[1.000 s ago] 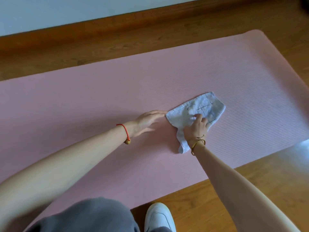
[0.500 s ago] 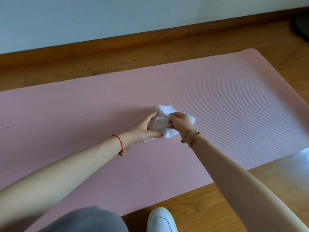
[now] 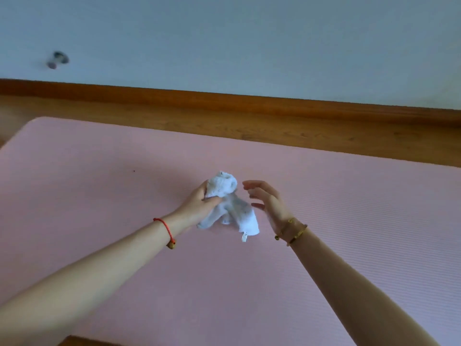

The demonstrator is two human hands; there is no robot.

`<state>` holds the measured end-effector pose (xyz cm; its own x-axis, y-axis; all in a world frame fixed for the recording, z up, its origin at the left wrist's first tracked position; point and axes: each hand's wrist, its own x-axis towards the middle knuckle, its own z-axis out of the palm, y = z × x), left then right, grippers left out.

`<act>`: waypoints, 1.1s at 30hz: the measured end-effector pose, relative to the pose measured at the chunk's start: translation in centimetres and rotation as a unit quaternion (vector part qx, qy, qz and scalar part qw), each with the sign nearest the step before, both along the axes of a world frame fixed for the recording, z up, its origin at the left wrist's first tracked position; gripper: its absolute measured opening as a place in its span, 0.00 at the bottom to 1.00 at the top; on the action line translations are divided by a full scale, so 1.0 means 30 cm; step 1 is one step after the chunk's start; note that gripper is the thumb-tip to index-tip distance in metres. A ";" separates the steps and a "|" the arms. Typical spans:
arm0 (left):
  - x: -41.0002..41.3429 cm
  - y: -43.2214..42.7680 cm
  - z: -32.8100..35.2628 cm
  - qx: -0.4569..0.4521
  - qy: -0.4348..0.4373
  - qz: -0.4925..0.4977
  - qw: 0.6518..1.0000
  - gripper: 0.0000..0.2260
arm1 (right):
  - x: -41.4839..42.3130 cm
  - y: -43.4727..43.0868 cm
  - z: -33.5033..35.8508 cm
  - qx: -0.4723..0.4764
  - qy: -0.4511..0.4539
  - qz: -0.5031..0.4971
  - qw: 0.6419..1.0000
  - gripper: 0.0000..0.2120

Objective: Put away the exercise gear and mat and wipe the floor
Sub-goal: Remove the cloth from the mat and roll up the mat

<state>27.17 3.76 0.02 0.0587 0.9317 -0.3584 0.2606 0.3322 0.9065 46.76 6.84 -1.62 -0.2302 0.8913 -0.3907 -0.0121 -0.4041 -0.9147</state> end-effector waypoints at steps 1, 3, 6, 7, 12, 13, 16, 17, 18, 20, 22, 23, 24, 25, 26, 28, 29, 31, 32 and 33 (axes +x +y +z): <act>-0.047 -0.011 0.021 -0.006 -0.003 0.022 1.000 0.13 | -0.045 0.012 0.001 -0.004 -0.011 0.026 1.000 0.17; -0.131 -0.034 0.080 -0.002 -0.006 0.061 0.998 0.14 | -0.142 0.022 0.016 -0.035 -0.005 0.099 0.994 0.19; -0.238 -0.076 0.179 0.015 -0.006 0.114 0.993 0.15 | -0.282 0.018 0.069 -0.079 0.014 0.204 0.976 0.18; -0.269 -0.094 0.213 0.018 -0.003 0.130 0.991 0.15 | -0.327 0.015 0.094 -0.083 0.031 0.220 0.972 0.16; -0.440 -0.201 0.319 -0.011 -0.062 0.128 0.990 0.14 | -0.545 0.001 0.229 -0.052 0.089 0.237 0.966 0.14; -0.483 -0.224 0.326 -0.011 -0.091 0.128 0.988 0.12 | -0.588 -0.007 0.250 -0.040 0.092 0.250 0.963 0.14; -0.611 -0.285 0.344 -0.041 -0.104 0.189 0.976 0.11 | -0.710 -0.027 0.294 0.032 0.071 0.292 0.953 0.17; -0.658 -0.301 0.341 -0.050 -0.092 0.217 0.971 0.12 | -0.748 -0.028 0.296 0.062 0.051 0.303 0.950 0.16; -0.718 -0.317 0.330 -0.052 -0.075 0.240 0.966 0.13 | -0.791 -0.023 0.289 0.082 0.030 0.305 0.948 0.14; -0.856 -0.344 0.307 -0.048 -0.038 0.279 0.958 0.15 | -0.869 -0.005 0.259 0.089 -0.007 0.289 0.953 0.13; -1.006 -0.381 0.281 -0.032 -0.015 0.332 0.943 0.19 | -0.949 0.000 0.229 0.092 -0.041 0.291 0.951 0.12; -1.079 -0.402 0.272 -0.025 -0.001 0.361 0.932 0.19 | -0.992 -0.009 0.214 0.098 -0.059 0.304 0.946 0.12; -1.153 -0.420 0.264 -0.017 0.013 0.391 0.920 0.19 | -1.040 -0.019 0.197 0.106 -0.075 0.318 0.939 0.11; -1.237 -0.435 0.253 -0.010 0.026 0.425 0.905 0.18 | -1.094 -0.029 0.184 0.115 -0.092 0.331 0.932 0.11; -1.326 -0.452 0.237 -0.005 0.030 0.458 0.889 0.16 | -1.152 -0.038 0.172 0.125 -0.111 0.341 0.925 0.11; -1.509 -0.488 0.198 -0.008 0.025 0.514 0.858 0.13 | -1.276 -0.047 0.157 0.149 -0.145 0.358 0.911 0.11; -1.609 -0.507 0.178 -0.015 0.029 0.536 0.843 0.14 | -1.352 -0.047 0.149 0.157 -0.157 0.361 0.906 0.11; -1.778 -0.539 0.140 -0.022 0.048 0.568 0.821 0.18 | -1.484 -0.041 0.146 0.173 -0.171 0.351 0.904 0.11; -1.859 -0.555 0.119 -0.025 0.056 0.579 0.813 0.19 | -1.555 -0.042 0.141 0.179 -0.175 0.345 0.905 0.10; -1.932 -0.569 0.103 -0.028 0.060 0.586 0.807 0.18 | -1.623 -0.045 0.136 0.185 -0.179 0.340 0.905 0.10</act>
<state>-30.79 -13.32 3.13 -0.8902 0.3034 -0.3397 -0.1786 0.4536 0.8731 -1.94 5.50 2.47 -0.6926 0.6760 -0.2518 0.4469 0.1280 -0.8854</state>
